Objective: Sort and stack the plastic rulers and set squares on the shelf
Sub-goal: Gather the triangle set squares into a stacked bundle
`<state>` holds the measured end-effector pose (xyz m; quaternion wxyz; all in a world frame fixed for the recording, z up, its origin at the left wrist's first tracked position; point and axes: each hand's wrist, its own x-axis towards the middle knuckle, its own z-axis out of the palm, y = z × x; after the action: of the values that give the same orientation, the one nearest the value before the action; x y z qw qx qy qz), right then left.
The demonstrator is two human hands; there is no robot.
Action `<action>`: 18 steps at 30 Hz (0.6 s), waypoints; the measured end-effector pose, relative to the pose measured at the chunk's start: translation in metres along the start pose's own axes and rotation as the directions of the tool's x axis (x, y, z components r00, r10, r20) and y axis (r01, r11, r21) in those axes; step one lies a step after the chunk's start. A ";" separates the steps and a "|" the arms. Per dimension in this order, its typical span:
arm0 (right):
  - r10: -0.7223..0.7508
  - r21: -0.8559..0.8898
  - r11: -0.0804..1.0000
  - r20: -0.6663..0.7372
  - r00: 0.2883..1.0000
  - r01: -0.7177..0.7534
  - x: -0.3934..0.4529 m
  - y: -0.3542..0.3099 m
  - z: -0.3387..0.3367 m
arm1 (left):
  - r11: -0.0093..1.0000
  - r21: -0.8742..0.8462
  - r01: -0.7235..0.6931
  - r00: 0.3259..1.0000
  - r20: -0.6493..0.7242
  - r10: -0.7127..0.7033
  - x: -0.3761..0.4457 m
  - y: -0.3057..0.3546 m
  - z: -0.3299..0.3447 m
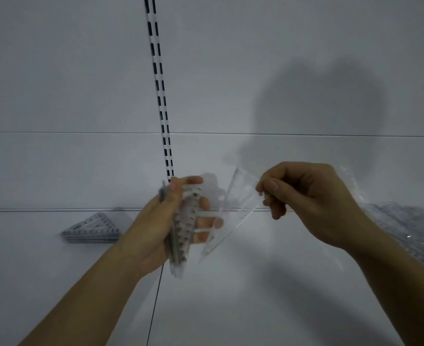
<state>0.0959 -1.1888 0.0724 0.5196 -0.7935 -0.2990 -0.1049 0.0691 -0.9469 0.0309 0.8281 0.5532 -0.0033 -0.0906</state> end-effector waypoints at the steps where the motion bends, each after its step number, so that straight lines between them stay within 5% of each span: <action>1: -0.027 -0.049 0.998 0.039 0.999 0.029 0.004 -0.001 0.005 | 0.998 0.003 0.061 0.994 0.087 -0.061 -0.003 -0.003 0.004; 4: -0.110 -0.262 0.956 0.104 0.988 0.134 0.010 -0.002 0.022 | 1.000 0.009 0.008 0.956 0.294 -0.010 -0.009 -0.011 0.017; 6: -0.160 -0.344 0.921 0.100 0.982 0.185 0.010 -0.001 0.025 | 0.998 0.028 -0.064 0.955 0.293 0.053 -0.010 -0.012 0.023; 10: -0.207 -0.340 0.910 0.128 0.970 0.238 0.008 -0.001 0.017 | 0.977 0.175 -0.123 0.968 0.240 0.079 -0.011 -0.010 0.027; 18: -0.220 -0.335 0.887 0.295 0.930 0.317 0.018 -0.017 0.019 | 0.850 0.490 -0.195 0.938 0.346 0.016 -0.013 -0.005 0.037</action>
<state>0.0982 -1.1605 0.0855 0.2960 -0.8357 -0.4436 -0.1316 0.0518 -0.9807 0.0422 0.6403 0.7309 -0.1966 -0.1312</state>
